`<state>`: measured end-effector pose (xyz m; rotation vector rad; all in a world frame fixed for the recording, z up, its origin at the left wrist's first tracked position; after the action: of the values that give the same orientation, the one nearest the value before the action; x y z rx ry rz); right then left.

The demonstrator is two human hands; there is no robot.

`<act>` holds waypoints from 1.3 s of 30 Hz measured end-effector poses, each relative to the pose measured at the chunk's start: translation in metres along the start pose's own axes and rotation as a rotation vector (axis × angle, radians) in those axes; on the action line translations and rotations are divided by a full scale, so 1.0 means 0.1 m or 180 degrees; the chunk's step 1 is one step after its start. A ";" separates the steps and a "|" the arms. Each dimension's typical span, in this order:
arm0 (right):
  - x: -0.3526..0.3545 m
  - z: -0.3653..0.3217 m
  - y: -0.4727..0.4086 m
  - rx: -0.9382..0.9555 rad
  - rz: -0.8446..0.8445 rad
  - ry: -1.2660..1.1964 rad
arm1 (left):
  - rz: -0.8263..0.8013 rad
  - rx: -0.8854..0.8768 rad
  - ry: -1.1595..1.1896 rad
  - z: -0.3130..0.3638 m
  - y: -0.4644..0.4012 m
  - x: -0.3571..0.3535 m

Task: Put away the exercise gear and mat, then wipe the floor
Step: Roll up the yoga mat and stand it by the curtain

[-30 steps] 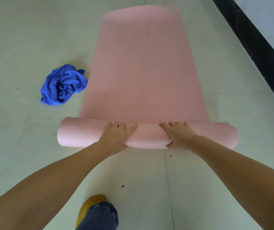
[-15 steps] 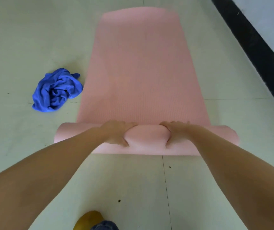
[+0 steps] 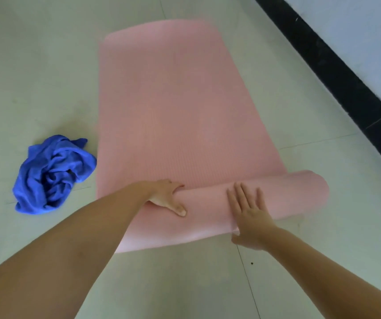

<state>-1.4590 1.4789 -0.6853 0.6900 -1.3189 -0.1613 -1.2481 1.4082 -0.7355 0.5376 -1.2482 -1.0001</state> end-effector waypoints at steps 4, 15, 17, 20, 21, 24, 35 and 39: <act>0.11 0.07 -0.49 -0.0053 -0.0476 0.0015 | 0.0797 -0.0129 -0.0455 0.07 0.10 0.48; 0.42 0.20 -1.17 -0.0006 -0.1160 -0.0294 | 0.1157 -0.0154 -0.1020 0.41 0.18 0.02; 0.47 0.18 -1.21 -0.0086 -0.1202 -0.0203 | 0.1096 -0.0200 -0.0946 0.36 0.10 0.05; 0.52 0.14 -1.09 -0.0230 -0.1204 -0.0035 | 0.0991 -0.0298 -0.0974 0.34 0.06 -0.01; 0.54 0.13 -1.03 -0.0237 -0.1128 0.0040 | 0.0931 -0.0348 -0.0941 0.34 0.04 -0.02; 0.73 0.11 -0.91 -0.0116 -0.0687 0.0261 | 0.0654 -0.0403 -0.0655 0.26 0.00 0.12; 0.57 0.01 -0.80 0.0757 -0.0217 0.0898 | -0.0084 -0.0212 -0.0206 0.11 -0.14 0.67; 0.64 0.06 -0.97 0.0639 -0.0022 0.0747 | 0.0010 -0.0109 -0.0280 0.10 -0.10 0.79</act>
<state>-1.4208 1.3685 -0.6848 0.8567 -1.1159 0.0470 -1.2606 1.3382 -0.6995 0.4690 -1.3069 -1.0501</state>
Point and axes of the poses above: each hand's wrist, its own y-axis away from the middle knuckle, its own x-axis out of the back of the hand, z = x × y, the point moved 8 cm from there along -y, towards the middle knuckle
